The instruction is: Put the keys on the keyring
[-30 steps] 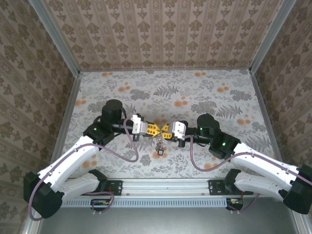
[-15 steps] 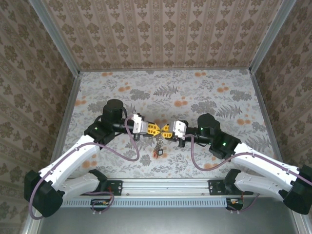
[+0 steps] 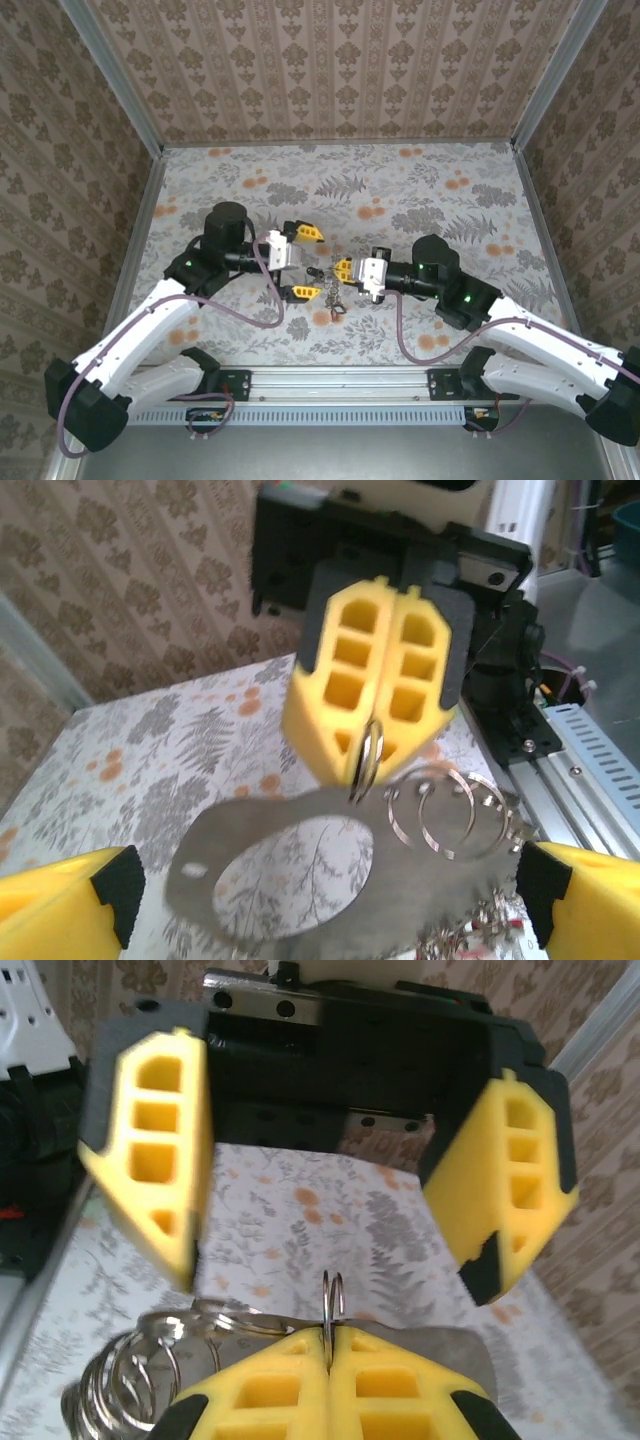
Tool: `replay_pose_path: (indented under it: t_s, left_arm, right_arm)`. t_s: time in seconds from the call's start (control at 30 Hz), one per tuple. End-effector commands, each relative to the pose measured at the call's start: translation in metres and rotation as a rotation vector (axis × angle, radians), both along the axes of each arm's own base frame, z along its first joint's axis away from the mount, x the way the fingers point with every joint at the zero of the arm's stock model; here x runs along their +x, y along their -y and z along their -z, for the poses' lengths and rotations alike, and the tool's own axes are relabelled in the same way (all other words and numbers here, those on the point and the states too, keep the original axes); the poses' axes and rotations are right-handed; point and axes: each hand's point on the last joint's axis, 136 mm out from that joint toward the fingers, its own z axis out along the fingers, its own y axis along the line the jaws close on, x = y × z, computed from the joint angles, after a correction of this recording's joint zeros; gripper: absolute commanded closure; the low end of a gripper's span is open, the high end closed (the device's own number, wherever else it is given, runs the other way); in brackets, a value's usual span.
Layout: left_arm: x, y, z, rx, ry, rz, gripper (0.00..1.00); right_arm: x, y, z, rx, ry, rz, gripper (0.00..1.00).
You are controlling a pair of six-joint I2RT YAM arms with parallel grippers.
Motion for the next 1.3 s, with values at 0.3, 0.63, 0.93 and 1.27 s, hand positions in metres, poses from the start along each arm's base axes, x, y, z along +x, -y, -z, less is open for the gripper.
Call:
replay_pose_path:
  t_s: [0.3, 0.63, 0.93, 1.27]
  left_arm:
    - [0.075, -0.042, 0.055, 0.293, -0.547, -0.669, 0.00]
    - [0.091, -0.036, 0.120, 0.453, -0.912, -0.770, 0.28]
    - [0.094, -0.017, 0.149, 0.583, -0.818, -0.684, 0.35]
    - [0.100, -0.001, 0.206, 0.723, -1.094, -0.854, 0.58]
  right_arm:
    - [0.007, 0.037, 0.031, -0.346, 0.250, 0.052, 1.00]
    - [0.001, 0.080, 0.049, -0.480, 0.073, 0.137, 1.00]
    - [0.018, 0.106, 0.068, -0.612, -0.110, 0.234, 1.00]
    - [0.039, 0.138, 0.076, -0.677, -0.196, 0.425, 1.00]
